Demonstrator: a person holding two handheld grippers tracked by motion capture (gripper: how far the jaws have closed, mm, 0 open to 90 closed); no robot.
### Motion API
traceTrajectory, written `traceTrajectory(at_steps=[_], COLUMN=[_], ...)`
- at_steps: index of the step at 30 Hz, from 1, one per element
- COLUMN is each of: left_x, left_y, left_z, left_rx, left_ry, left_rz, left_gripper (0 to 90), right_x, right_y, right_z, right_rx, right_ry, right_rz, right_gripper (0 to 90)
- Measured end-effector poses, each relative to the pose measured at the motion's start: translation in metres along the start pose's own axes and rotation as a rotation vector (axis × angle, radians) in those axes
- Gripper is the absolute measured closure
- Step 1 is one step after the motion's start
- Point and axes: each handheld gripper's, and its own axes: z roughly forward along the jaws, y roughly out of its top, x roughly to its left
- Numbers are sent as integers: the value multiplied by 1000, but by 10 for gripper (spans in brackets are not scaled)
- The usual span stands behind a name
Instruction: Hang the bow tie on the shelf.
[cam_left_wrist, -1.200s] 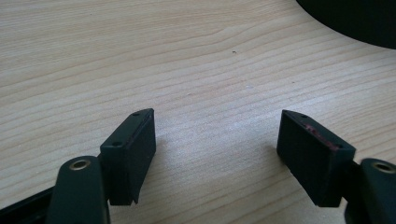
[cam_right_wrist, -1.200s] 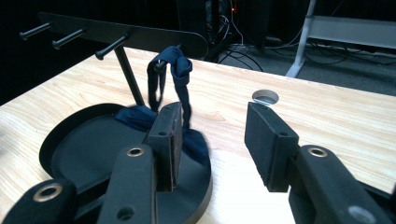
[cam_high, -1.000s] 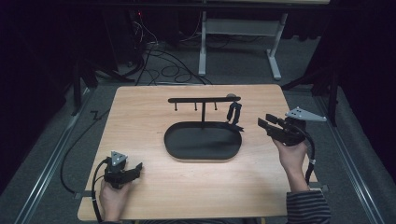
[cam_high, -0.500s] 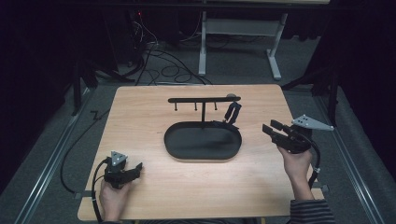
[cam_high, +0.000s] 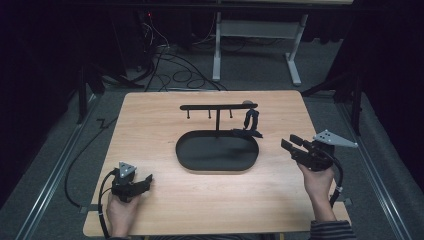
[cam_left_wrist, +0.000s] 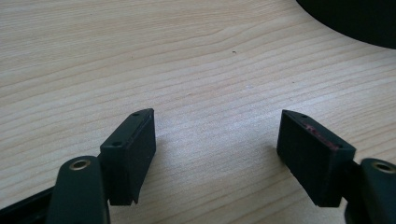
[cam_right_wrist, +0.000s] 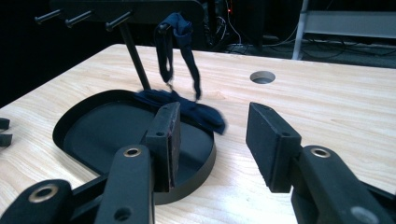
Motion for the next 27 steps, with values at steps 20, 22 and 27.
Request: traceTrajectory(at_steps=[20,22,27], left_x=[0,0,0], left_y=[0,0,0], left_z=[0,0,0], left_rx=[0,0,0], left_ry=[0,0,0], left_rz=[0,1,1], left_gripper=[287,287,287], right_x=[5,6,8], right_y=[-21,-23,-29], right_z=[-2,-1,0], right_rx=[10,14,23], right_ry=[14,16,21], right_rz=[15,15,20], right_gripper=[567,567,567])
